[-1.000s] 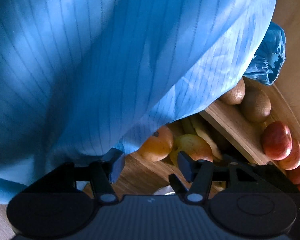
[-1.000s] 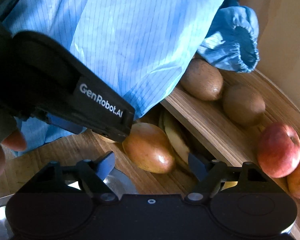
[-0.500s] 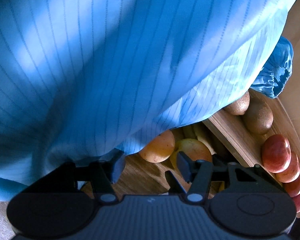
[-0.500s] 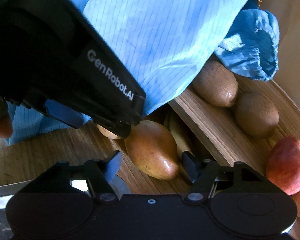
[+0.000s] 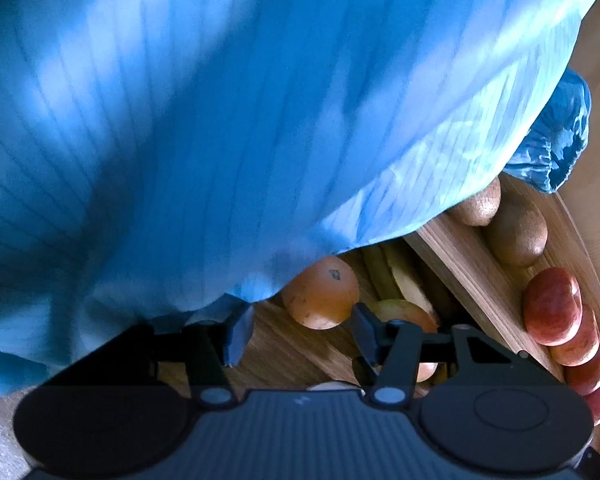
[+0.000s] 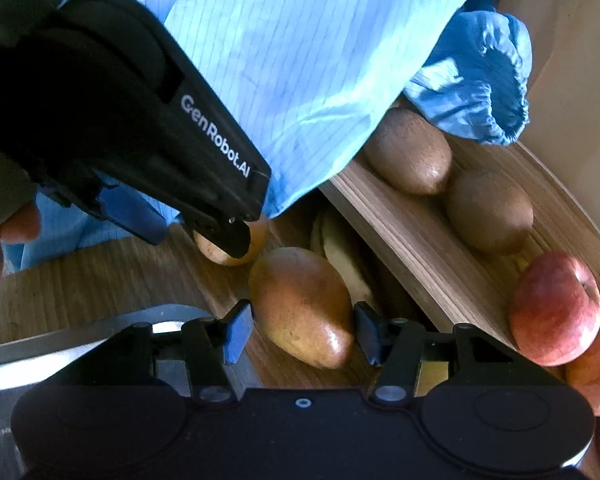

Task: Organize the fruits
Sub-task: 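Close the right tool on the mango while the left tool grasps the orange fruit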

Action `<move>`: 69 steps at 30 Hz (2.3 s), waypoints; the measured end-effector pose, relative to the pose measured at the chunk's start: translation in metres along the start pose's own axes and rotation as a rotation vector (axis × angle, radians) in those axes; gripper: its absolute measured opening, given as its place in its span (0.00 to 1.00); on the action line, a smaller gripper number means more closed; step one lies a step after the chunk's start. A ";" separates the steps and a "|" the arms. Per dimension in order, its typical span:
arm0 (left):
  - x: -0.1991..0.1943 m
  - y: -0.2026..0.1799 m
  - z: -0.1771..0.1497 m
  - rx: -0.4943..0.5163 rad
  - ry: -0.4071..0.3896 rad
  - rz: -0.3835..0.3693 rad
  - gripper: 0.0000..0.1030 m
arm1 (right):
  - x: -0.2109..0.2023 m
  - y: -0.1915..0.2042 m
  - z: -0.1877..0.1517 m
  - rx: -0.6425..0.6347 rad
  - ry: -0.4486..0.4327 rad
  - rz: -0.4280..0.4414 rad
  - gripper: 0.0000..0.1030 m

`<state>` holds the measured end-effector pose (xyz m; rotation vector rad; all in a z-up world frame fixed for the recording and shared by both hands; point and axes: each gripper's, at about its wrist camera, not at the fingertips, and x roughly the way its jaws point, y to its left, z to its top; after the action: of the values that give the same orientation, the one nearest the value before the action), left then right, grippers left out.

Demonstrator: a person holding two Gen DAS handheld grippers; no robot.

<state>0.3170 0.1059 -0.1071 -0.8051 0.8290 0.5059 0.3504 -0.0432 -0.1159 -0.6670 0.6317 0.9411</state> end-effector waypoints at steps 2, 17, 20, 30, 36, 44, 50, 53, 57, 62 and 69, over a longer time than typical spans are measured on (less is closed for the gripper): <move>0.001 -0.001 0.000 0.002 0.000 -0.003 0.56 | -0.001 -0.001 0.001 0.000 0.000 0.002 0.55; -0.008 0.005 -0.001 0.013 -0.019 -0.043 0.44 | 0.018 0.011 0.005 0.013 0.002 -0.012 0.55; -0.011 0.007 -0.004 0.018 -0.030 -0.044 0.43 | 0.017 0.010 0.003 0.026 0.002 -0.021 0.55; -0.020 0.004 -0.015 0.061 -0.020 -0.057 0.42 | 0.003 0.019 0.002 0.047 -0.019 -0.054 0.55; -0.033 -0.001 -0.020 0.108 -0.031 -0.074 0.40 | -0.014 0.024 0.001 0.063 -0.031 -0.074 0.55; -0.023 -0.016 -0.013 0.128 -0.001 -0.063 0.49 | -0.026 0.027 -0.006 0.080 -0.025 -0.095 0.55; -0.009 -0.022 -0.010 0.148 0.012 -0.060 0.51 | -0.030 0.027 -0.008 0.089 -0.021 -0.103 0.55; -0.013 -0.025 -0.009 0.180 0.007 -0.065 0.45 | -0.031 0.027 -0.010 0.092 -0.019 -0.109 0.55; -0.015 -0.023 -0.008 0.187 0.011 -0.075 0.45 | -0.032 0.025 -0.011 0.099 -0.016 -0.116 0.55; -0.028 -0.024 -0.010 0.229 -0.013 -0.096 0.44 | -0.042 0.029 -0.016 0.111 -0.015 -0.125 0.55; -0.050 -0.028 -0.021 0.296 -0.015 -0.126 0.44 | -0.059 0.041 -0.027 0.132 -0.009 -0.126 0.55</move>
<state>0.2975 0.0678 -0.0635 -0.5752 0.8110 0.2691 0.2827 -0.0761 -0.0988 -0.5781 0.6303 0.7783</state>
